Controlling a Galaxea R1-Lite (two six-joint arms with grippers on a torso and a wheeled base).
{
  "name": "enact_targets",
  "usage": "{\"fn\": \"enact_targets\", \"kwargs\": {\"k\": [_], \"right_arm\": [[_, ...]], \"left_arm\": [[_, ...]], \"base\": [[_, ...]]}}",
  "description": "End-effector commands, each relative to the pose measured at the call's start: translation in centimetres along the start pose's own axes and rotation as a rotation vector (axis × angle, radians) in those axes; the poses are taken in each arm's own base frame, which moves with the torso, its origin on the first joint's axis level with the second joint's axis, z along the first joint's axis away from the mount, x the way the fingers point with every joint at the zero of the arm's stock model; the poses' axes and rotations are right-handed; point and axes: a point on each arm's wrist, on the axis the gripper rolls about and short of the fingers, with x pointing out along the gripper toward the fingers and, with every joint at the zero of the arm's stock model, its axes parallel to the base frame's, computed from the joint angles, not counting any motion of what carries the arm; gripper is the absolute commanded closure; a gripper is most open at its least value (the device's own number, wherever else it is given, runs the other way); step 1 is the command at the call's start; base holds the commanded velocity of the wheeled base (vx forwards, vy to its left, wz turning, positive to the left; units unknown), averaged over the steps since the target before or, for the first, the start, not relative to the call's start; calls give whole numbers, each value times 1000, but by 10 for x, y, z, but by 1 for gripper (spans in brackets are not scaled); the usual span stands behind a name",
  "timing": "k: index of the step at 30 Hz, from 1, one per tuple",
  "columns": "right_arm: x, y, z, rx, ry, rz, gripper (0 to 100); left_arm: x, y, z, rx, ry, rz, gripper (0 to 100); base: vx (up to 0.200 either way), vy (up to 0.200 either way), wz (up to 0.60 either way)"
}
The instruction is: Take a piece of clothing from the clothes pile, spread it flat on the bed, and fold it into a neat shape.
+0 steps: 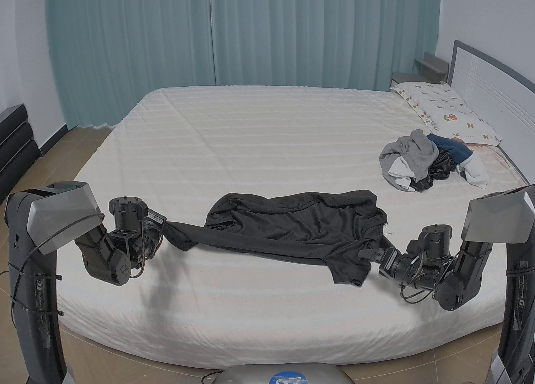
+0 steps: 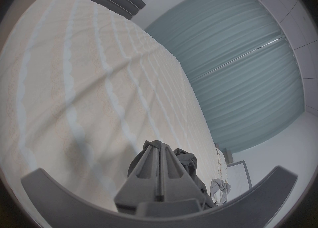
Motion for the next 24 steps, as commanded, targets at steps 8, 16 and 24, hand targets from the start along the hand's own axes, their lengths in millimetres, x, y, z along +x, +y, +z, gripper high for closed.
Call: {"fn": "enact_targets", "kwargs": {"k": [8, 16, 24], "right_arm": [[19, -1, -21, -24, 43, -27, 0], [24, -2, -21, -23, 30, -58, 100], [-18, 3, -6, 4, 28, -92, 100]], "left_arm": [[-1, 1, -4, 4, 11, 5, 100], [-4, 2, -5, 6, 19, 13, 100], [-18, 11, -10, 12, 73, 53, 100]], "base": [[0, 0, 0], [0, 0, 0], [0, 0, 0]]}}
